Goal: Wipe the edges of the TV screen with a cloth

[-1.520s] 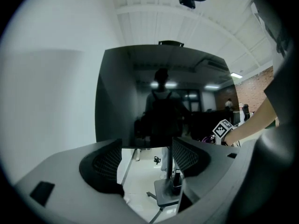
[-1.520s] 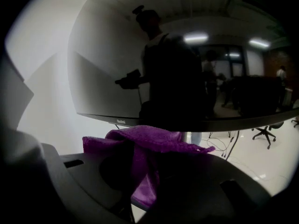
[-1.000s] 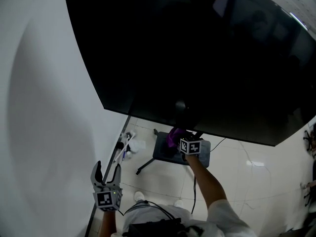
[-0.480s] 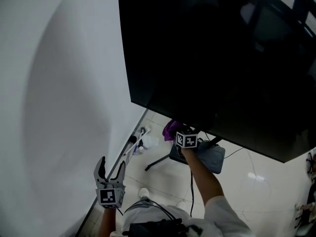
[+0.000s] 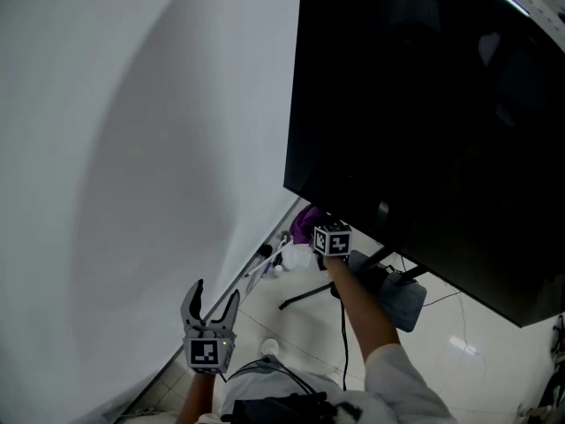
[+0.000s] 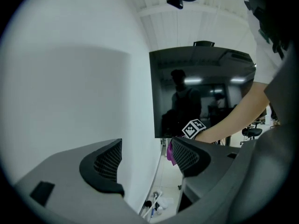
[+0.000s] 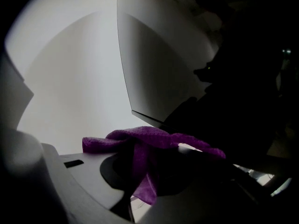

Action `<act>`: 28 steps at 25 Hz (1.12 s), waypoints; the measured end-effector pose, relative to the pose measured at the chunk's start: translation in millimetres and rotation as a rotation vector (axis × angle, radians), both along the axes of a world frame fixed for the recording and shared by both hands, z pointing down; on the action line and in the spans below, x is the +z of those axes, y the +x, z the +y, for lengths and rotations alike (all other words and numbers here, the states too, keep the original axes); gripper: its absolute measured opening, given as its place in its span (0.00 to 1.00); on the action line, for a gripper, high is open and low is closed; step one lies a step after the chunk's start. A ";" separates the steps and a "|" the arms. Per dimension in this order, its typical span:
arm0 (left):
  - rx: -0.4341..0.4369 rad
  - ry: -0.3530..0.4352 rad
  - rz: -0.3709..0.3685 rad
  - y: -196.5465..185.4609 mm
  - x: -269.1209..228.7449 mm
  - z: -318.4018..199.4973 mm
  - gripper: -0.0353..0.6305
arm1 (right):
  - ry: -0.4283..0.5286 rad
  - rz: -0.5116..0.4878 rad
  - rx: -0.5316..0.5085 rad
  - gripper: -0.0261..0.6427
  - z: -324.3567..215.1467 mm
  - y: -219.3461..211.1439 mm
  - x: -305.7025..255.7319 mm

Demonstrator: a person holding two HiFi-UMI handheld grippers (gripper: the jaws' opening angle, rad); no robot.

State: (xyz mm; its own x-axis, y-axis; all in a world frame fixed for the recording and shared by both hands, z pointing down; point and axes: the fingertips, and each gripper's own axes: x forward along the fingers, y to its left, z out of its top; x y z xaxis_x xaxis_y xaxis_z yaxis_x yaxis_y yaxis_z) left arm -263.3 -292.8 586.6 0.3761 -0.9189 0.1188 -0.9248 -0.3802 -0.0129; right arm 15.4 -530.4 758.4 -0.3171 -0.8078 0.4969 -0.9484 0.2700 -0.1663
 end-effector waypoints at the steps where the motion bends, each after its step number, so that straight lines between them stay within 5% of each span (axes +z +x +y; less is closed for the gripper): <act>1: -0.008 0.001 -0.001 -3.6 -0.1 -0.3 0.53 | -0.001 -0.006 -0.002 0.18 -6.2 -6.4 -0.4; 12: -0.110 -0.014 0.006 -35.3 2.0 -0.9 0.53 | -0.013 -0.065 -0.055 0.18 -53.1 -80.5 -14.1; 28: -0.182 -0.010 0.031 -56.6 6.7 4.4 0.53 | 0.144 -0.212 -0.052 0.18 -114.1 -139.7 -131.3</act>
State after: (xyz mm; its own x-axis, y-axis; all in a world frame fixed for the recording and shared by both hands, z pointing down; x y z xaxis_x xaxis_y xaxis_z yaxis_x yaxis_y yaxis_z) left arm -319.9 -288.5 593.3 0.2078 -0.9708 0.1195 -0.9781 -0.2069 0.0200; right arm -124.4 -644.5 627.1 -0.4453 -0.8451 0.2957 -0.8804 0.3531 -0.3165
